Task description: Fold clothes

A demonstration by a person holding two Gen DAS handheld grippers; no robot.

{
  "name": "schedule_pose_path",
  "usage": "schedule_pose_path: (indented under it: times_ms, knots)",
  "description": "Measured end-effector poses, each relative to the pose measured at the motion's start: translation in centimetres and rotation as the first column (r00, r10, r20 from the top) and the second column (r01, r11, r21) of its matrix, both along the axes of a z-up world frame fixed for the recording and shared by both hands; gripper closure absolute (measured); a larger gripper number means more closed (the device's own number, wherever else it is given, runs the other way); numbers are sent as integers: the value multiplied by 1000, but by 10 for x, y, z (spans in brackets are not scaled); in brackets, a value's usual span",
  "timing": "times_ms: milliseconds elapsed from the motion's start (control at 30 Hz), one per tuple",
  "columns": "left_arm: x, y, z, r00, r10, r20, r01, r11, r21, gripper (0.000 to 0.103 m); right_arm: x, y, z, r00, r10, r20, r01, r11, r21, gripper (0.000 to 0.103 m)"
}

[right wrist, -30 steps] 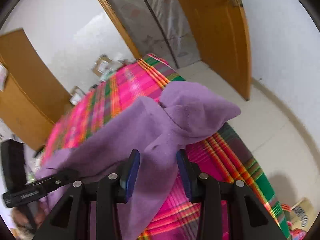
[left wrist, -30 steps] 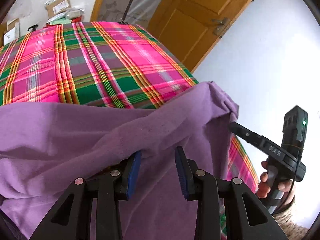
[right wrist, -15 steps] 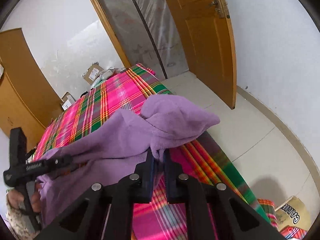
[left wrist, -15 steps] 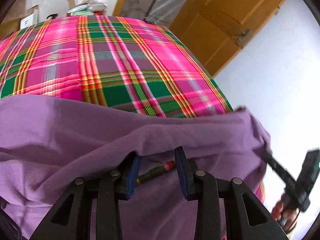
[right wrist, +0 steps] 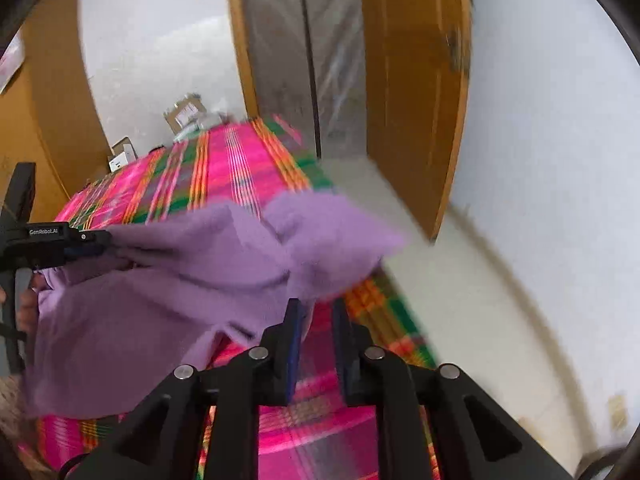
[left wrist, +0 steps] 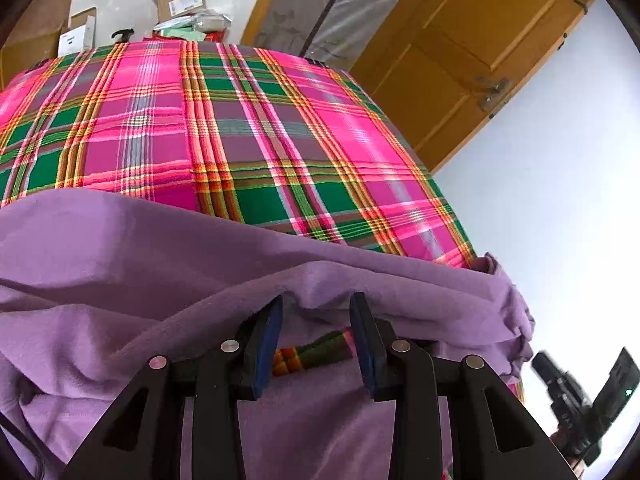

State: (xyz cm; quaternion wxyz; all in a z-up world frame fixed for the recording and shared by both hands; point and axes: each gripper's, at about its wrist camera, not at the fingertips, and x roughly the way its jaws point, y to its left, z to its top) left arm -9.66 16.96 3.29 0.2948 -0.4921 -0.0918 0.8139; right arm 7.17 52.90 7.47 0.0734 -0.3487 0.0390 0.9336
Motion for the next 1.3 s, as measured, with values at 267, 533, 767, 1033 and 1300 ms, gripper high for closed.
schedule_pose_path:
  times_ms: [267, 533, 767, 1033, 1300]
  knots:
    - [18, 8, 10, 997, -67, -32, 67, 998, -5, 67, -45, -27, -8, 970, 219, 101, -232, 963, 135, 70]
    - [19, 14, -3, 995, -95, -9, 95, 995, -42, 67, -69, -14, -4, 975, 187, 117, -205, 962, 177, 103]
    - [20, 14, -13, 995, -100, 18, 101, 994, -48, 67, -80, 12, 20, 986, 159, 54, -165, 975, 150, 103]
    - [30, 24, -11, 989, -146, 3, 146, 989, -32, 67, -67, -16, -10, 933, 313, 176, -343, 921, 183, 78]
    - [56, 58, -19, 955, -298, -5, 297, 954, -45, 67, -76, -10, -15, 939, 281, 199, -319, 928, 194, 99]
